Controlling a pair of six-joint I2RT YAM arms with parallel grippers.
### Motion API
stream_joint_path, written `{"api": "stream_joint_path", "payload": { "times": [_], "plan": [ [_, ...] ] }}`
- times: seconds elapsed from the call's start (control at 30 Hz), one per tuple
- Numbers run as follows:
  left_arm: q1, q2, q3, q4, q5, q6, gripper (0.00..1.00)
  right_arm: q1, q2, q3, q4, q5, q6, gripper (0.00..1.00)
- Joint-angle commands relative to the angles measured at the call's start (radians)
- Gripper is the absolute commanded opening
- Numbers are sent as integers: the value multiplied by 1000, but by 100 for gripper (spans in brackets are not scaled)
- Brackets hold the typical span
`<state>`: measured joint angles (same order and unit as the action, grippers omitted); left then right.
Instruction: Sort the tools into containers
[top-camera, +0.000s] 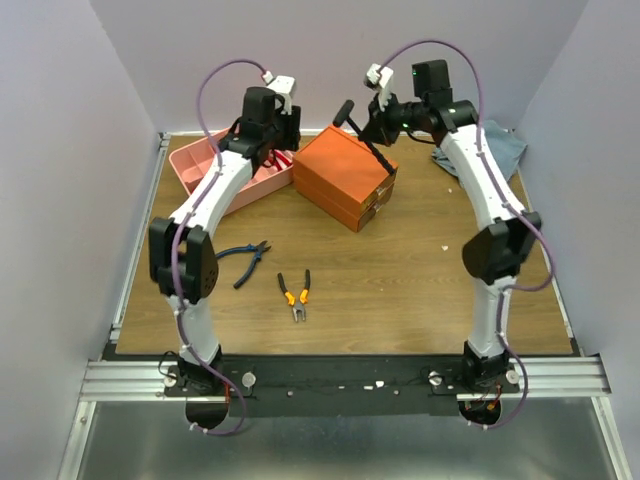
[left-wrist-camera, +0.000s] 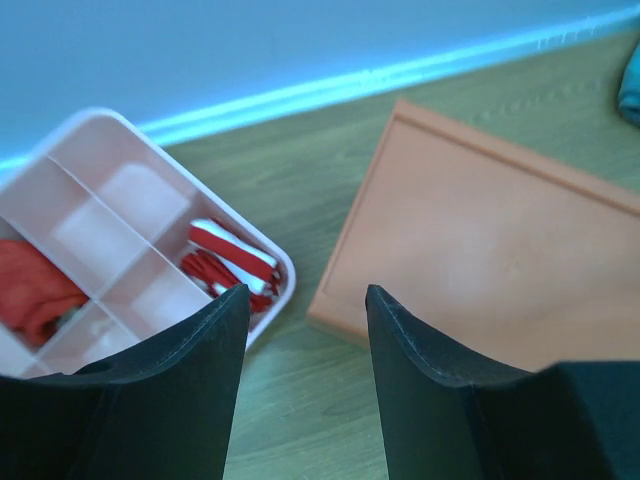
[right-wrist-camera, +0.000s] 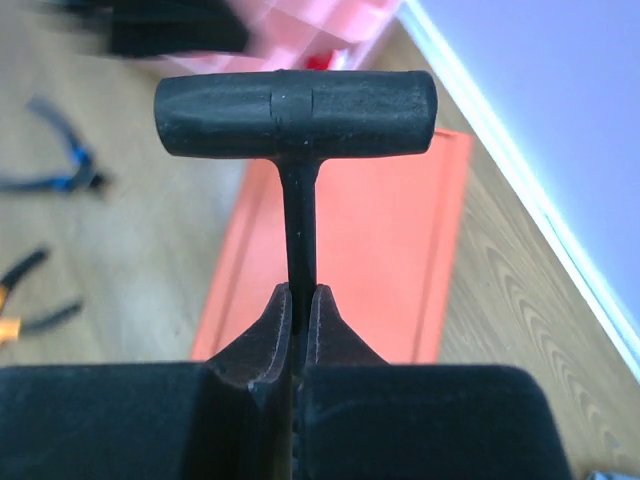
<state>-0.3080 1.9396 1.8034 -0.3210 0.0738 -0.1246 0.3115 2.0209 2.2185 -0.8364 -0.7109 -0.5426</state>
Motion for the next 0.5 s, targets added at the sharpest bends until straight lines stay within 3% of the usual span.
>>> {"api": "stream_joint_path", "payload": {
  "times": [0.0,0.27,0.47],
  "plan": [
    [-2,-169,-64,14,-114,3,60,37,200,269,115,214,391,1],
    [-2,-254,-199,13,-91,10,61,123,228,175,92,343,317,1],
    [-2,-242,-190,11,-80,5,61,129,266,141,91,399,342,1]
  ]
}}
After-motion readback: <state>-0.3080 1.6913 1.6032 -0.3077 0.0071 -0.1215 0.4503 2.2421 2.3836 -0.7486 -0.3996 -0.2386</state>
